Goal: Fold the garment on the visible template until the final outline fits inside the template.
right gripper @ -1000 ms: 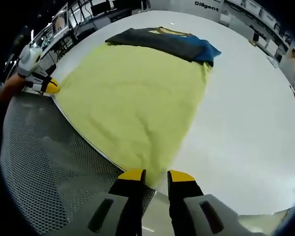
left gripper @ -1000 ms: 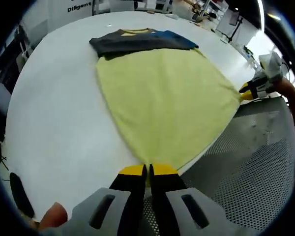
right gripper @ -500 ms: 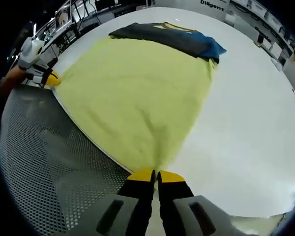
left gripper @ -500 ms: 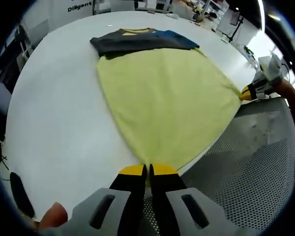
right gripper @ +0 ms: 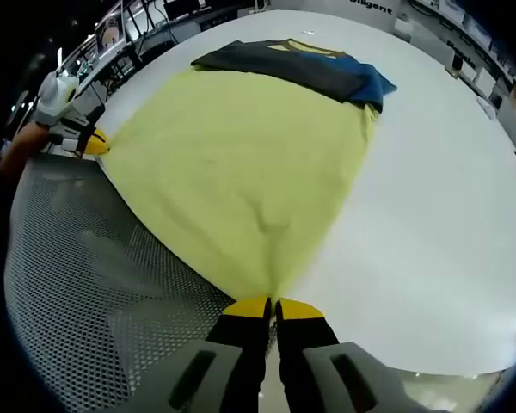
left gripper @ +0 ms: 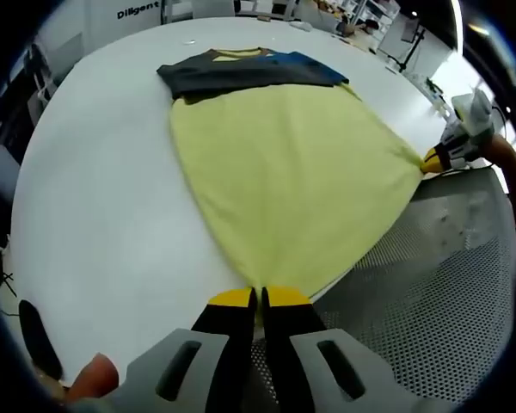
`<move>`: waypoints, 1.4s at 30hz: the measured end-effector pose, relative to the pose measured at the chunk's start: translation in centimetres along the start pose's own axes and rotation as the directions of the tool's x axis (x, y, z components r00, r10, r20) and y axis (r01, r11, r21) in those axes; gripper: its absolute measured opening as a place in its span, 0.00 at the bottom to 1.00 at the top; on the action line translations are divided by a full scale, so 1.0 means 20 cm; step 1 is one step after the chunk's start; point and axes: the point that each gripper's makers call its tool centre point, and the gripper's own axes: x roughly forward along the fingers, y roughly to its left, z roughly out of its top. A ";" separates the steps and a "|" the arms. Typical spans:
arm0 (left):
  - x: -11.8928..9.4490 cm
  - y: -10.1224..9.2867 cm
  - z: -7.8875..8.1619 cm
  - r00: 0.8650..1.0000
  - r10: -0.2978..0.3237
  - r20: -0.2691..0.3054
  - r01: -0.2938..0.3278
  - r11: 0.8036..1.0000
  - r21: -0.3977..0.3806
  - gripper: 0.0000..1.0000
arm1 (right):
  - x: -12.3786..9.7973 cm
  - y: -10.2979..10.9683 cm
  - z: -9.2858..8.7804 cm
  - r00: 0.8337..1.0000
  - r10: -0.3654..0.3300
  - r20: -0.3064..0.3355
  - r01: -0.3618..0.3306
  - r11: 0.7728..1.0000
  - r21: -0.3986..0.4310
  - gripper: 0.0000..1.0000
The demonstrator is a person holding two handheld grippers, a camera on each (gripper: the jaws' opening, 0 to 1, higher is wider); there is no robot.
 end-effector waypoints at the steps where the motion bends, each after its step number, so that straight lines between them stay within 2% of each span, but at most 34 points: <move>1: -0.02 0.00 0.00 1.000 -0.005 0.007 0.005 1.000 -0.003 0.00 | -0.02 0.00 0.01 1.000 0.001 0.012 -0.001 1.000 0.005 0.00; 8: -0.07 -0.02 0.03 0.999 -0.022 0.041 0.023 1.000 -0.014 0.00 | -0.10 0.00 0.06 0.999 0.000 0.045 0.000 1.000 0.008 0.00; 18: -0.17 -0.01 0.15 0.993 -0.012 0.118 0.014 1.000 -0.013 0.00 | -0.21 -0.04 0.18 0.993 -0.036 0.115 0.037 0.999 -0.003 0.00; 26: -0.26 0.03 0.29 0.980 0.006 0.197 -0.002 1.000 -0.020 0.00 | -0.32 -0.08 0.31 0.981 -0.070 0.183 0.073 0.997 -0.007 0.00; 36: -0.30 0.08 0.43 0.966 0.023 0.259 -0.018 1.000 -0.022 0.00 | -0.39 -0.14 0.45 0.965 -0.091 0.248 0.095 0.995 -0.004 0.00; 42: -0.32 0.12 0.55 0.955 0.033 0.295 -0.028 0.999 -0.019 0.00 | -0.42 -0.20 0.55 0.954 -0.106 0.280 0.113 0.994 -0.008 0.00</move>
